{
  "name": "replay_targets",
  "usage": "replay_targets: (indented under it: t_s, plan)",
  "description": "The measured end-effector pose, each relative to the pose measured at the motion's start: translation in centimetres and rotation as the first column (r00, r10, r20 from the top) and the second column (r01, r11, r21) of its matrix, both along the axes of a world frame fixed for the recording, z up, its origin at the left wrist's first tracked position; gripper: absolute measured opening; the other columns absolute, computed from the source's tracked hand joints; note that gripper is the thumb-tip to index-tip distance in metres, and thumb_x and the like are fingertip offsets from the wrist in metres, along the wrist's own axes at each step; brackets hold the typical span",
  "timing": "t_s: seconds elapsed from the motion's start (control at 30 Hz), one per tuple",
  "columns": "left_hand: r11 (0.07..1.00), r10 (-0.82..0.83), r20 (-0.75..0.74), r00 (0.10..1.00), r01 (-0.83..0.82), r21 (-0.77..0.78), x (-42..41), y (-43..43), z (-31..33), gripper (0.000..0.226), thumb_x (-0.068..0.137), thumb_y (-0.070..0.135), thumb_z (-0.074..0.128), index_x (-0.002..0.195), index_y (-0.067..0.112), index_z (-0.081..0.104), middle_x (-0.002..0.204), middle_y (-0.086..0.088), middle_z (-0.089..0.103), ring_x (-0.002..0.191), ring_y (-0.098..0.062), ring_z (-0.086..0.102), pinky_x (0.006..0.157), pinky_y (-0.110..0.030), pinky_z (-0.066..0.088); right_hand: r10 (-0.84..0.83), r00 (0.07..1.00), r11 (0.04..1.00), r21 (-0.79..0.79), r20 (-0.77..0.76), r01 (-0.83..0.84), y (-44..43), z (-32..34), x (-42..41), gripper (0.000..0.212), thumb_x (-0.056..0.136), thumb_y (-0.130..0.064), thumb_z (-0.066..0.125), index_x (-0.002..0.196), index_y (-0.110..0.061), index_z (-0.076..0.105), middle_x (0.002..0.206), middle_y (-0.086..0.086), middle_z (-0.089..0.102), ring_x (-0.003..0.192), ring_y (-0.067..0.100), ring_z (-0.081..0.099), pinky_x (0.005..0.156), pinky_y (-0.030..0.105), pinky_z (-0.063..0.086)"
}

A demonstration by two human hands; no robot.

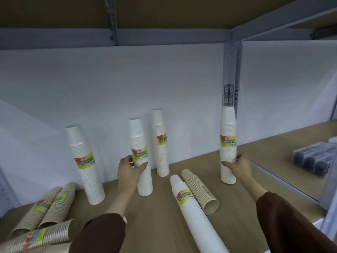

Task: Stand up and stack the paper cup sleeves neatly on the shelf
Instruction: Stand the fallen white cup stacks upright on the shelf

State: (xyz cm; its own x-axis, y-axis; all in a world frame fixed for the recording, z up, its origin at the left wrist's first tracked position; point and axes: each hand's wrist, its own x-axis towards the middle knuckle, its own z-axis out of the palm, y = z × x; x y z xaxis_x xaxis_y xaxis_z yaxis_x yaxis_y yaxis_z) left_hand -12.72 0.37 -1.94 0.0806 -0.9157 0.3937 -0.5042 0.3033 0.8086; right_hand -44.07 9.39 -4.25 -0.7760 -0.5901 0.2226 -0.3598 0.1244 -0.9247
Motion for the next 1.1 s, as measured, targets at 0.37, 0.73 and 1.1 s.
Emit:
replay_targets:
  t_s: [0.37, 0.73, 1.1]
  plan:
    - [0.994, -0.059, 0.031, 0.998, 0.056, 0.091, 0.0, 0.1, 0.5, 0.053, 0.076, 0.018, 0.073, 0.121, 0.0, 0.051, 0.125, -0.02, 0.052, 0.109, -0.034, 0.056, 0.094, -0.044, 0.046, -0.011, 1.0, 1.0, -0.022, -0.02, 0.011, 0.5, -0.6, 0.8, 0.052, 0.066, 0.0, 0.079, 0.108, 0.01, 0.05, 0.113, 0.027, 0.06, 0.103, 0.038, 0.059, 0.073, 0.032, 0.041]
    - [0.965, -0.004, 0.15, 0.989, -0.036, 0.26, 1.1, 2.0, 0.1, 0.058, 0.08, 0.01, 0.067, 0.128, -0.007, 0.04, 0.132, -0.024, 0.046, 0.118, -0.036, 0.05, 0.09, -0.039, 0.042, 0.033, 0.996, 0.957, 0.284, 0.078, -0.054, 3.1, -2.1, 1.7, 0.045, 0.077, -0.021, 0.073, 0.106, 0.01, 0.061, 0.109, 0.023, 0.065, 0.105, 0.035, 0.061, 0.069, 0.029, 0.039]
    - [0.633, -0.311, -0.022, 0.95, 0.224, 0.741, -5.4, 7.7, -2.2, 0.057, 0.083, 0.048, 0.057, 0.116, 0.002, 0.052, 0.084, -0.008, 0.058, 0.067, -0.017, 0.056, 0.055, -0.023, 0.047, 0.355, 0.905, 0.774, 0.469, 0.233, -0.424, 2.3, -1.8, 6.5, 0.054, 0.075, -0.045, 0.07, 0.1, 0.001, 0.061, 0.1, 0.014, 0.064, 0.078, 0.018, 0.056, 0.065, 0.023, 0.044]
